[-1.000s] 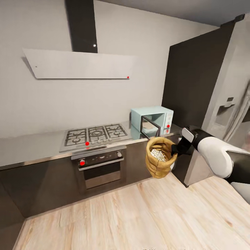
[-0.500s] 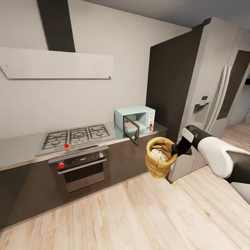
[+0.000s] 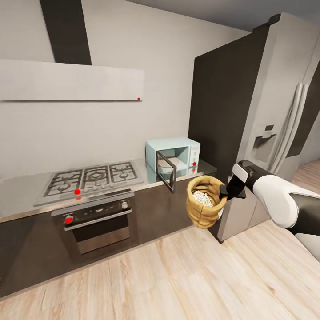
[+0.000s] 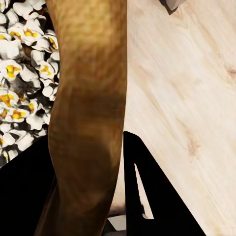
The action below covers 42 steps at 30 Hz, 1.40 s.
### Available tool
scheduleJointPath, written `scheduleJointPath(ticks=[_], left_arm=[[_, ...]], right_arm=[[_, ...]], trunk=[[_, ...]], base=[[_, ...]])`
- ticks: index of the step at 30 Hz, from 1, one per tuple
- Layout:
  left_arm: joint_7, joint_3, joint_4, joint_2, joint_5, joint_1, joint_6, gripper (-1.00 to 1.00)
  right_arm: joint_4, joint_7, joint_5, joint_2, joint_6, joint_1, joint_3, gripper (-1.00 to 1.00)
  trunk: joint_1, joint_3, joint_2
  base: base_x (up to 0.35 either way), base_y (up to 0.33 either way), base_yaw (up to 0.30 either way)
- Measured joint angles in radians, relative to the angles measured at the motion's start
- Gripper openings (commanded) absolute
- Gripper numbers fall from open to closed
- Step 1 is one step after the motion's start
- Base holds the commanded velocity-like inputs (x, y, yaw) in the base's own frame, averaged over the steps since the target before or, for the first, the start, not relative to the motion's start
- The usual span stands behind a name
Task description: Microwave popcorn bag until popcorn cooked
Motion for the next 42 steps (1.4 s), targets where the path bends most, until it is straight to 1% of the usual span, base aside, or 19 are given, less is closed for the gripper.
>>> scheduleJointPath(ticks=[7, 11, 37, 42], left_arm=[[0.0, 0.0, 0.0, 0.0, 0.0, 0.0, 0.0, 1.0], [0.0, 0.0, 0.0, 0.0, 0.0, 0.0, 0.0, 1.0], [0.0, 0.0, 0.0, 0.0, 0.0, 0.0, 0.0, 1.0], [0.0, 0.0, 0.0, 0.0, 0.0, 0.0, 0.0, 1.0]], right_arm=[[0.0, 0.0, 0.0, 0.0, 0.001, 0.0, 0.001, -1.0], [0.0, 0.0, 0.0, 0.0, 0.0, 0.0, 0.001, -1.0], [0.0, 0.0, 0.0, 0.0, 0.0, 0.0, 0.0, -1.0], [0.0, 0.0, 0.0, 0.0, -0.001, 0.0, 0.0, -1.0]], trunk=[[0.0, 0.0, 0.0], [0.0, 0.0, 0.0], [0.0, 0.0, 0.0], [0.0, 0.0, 0.0]], base=[[0.308, -0.006, 0.196], [0.306, -0.14, 0.047], [0.263, -0.229, 0.001], [0.26, -0.242, 0.127]])
